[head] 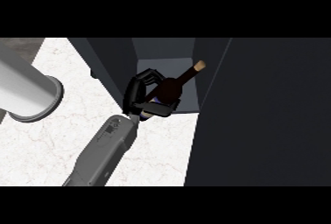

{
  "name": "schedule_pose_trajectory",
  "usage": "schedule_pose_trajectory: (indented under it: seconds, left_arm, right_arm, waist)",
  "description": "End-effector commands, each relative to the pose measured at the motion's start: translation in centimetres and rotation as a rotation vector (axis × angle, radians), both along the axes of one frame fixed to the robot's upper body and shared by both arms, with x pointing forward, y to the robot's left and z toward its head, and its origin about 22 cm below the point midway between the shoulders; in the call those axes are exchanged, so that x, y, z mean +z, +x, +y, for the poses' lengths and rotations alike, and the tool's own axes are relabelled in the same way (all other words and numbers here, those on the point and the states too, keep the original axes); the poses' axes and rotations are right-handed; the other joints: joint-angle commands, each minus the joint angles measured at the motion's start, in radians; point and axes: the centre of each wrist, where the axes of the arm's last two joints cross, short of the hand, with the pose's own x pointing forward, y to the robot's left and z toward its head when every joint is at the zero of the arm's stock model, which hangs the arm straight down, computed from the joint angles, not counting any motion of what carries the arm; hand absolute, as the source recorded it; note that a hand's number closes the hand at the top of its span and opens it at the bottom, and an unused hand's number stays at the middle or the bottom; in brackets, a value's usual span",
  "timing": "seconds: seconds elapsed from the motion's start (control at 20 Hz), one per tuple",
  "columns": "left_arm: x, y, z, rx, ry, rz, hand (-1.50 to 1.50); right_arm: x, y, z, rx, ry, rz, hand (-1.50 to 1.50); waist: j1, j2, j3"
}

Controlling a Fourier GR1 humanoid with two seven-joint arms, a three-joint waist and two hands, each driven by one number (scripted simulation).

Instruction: Pick up the wine, place it into the cabinet and close the cabinet

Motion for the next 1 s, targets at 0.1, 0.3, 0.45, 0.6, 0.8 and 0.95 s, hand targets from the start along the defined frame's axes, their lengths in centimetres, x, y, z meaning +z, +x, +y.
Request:
schedule_pose_trajectory:
  seconds: [0.1,0.3,0.45,0.6,0.8,0.95]
  left_arm:
    - [1.4,2.2,-1.1,0.002,0.0,0.036,1.5]
    - [0.3,3.1,-1.0,0.068,0.076,0.044,1.5]
    - [0.0,3.3,-1.2,0.078,0.152,0.06,1.5]
    - [1.0,4.3,-1.3,0.105,0.151,0.13,1.5]
    - [0.3,4.5,-0.5,0.162,0.107,0.128,1.5]
    - [1.8,5.6,-0.7,0.163,0.073,0.14,1.5]
  right_arm:
    - [3.3,-3.1,-0.9,0.066,0.107,-0.019,-1.5]
    - [2.4,-3.2,-0.5,0.081,0.108,-0.004,-1.5]
    - [1.8,-2.8,-0.3,0.108,0.102,0.002,-1.5]
    - [2.8,-3.3,-1.4,0.089,0.093,-0.007,-1.5]
    - [2.3,-3.4,-0.6,0.108,0.129,0.007,-1.5]
    - [1.8,-3.2,-0.8,0.092,0.101,0.001,-1.5]
  waist:
    - [0.002,-0.001,0.001]
    - [-0.036,0.007,0.0]
    - [-0.041,0.009,0.001]
    - [-0.028,0.005,0.002]
    - [-0.057,0.014,-0.001]
    - [-0.052,0.015,0.0]
